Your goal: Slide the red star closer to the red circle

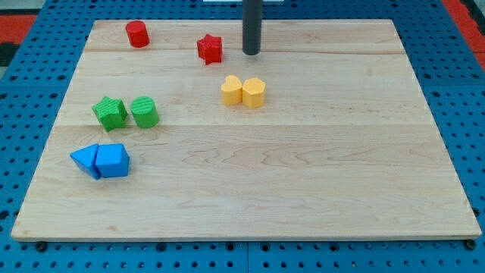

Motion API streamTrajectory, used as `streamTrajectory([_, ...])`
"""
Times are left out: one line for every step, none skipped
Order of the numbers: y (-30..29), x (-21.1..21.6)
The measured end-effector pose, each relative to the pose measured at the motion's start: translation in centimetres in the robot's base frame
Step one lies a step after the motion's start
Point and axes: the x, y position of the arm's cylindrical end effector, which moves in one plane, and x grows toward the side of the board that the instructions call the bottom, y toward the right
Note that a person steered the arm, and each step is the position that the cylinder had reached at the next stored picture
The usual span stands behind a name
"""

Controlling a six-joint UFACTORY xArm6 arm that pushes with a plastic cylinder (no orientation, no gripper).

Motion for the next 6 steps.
streamTrajectory([-4.7,-0.7])
streamTrajectory([-9.2,-0.7])
streamTrajectory([-10.8,1.4])
streamTrajectory([-11.1,4.2])
streamTrajectory([-11.7,2.2])
streamTrajectory([-12.0,0.7])
